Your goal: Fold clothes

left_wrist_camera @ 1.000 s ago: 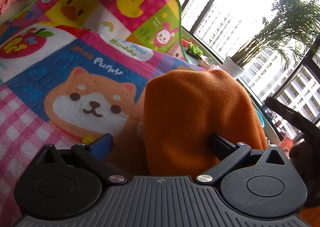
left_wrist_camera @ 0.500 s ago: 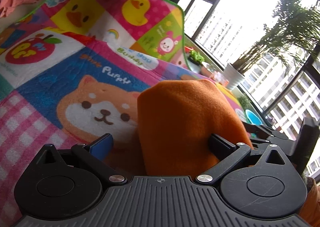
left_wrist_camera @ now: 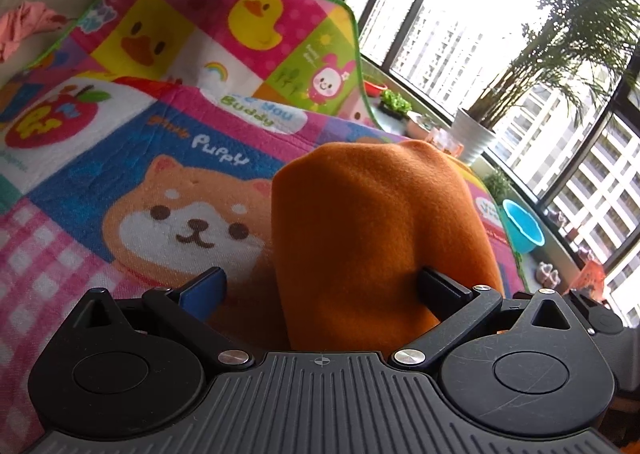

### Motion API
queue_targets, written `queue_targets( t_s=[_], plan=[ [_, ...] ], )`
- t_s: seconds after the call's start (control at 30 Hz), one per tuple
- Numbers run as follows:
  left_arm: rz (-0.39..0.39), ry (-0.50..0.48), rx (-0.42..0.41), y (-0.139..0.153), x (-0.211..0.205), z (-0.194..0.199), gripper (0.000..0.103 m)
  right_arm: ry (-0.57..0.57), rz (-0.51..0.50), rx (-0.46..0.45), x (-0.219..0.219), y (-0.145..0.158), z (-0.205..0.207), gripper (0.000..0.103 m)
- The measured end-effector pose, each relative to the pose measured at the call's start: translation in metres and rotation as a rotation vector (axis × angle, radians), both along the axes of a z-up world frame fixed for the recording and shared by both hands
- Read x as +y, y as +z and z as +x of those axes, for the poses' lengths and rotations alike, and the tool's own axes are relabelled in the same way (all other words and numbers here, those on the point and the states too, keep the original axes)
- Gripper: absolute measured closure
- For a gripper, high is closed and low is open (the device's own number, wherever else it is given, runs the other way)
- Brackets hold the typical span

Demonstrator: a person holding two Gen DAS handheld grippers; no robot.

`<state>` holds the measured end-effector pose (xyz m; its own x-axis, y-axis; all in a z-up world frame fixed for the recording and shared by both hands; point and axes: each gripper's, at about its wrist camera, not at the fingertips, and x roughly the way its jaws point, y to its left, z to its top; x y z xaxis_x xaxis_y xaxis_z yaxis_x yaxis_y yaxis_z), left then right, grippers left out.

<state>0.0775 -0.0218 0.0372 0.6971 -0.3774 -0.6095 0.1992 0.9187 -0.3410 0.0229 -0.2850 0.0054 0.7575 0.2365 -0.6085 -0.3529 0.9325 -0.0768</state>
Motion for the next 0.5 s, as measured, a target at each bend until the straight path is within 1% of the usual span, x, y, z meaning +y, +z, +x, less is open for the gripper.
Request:
queue_targets(
  t_s=[0.17,0.23,0.33,0.37,0.43,0.5],
  plan=[
    [-0.022,-0.016,-0.023,0.01,-0.001,-0.007,0.0,-0.011,-0.009,-0.005,-0.002,0.0,-0.005,0.0],
    [-0.015,-0.043,-0.024,0.01,-0.005,-0.008,0.0,-0.018,0.026,0.005,-0.008,0.004,-0.007,0.0],
    [0.057,-0.063,0.0,-0.002,-0.016,-0.006,0.0,-0.017,0.231,0.017,-0.028,0.025,-0.006,0.003],
    [0.062,-0.062,0.01,-0.007,-0.018,-0.004,0.0,-0.021,0.307,0.014,-0.034,0.033,-0.004,0.004],
    [0.055,-0.062,0.029,-0.016,-0.021,-0.002,0.0,-0.03,0.387,-0.008,-0.037,0.045,0.003,0.008],
    [0.049,-0.064,0.036,-0.019,-0.024,-0.001,0.0,-0.021,0.4,-0.023,-0.03,0.049,0.014,0.011]
  ],
)
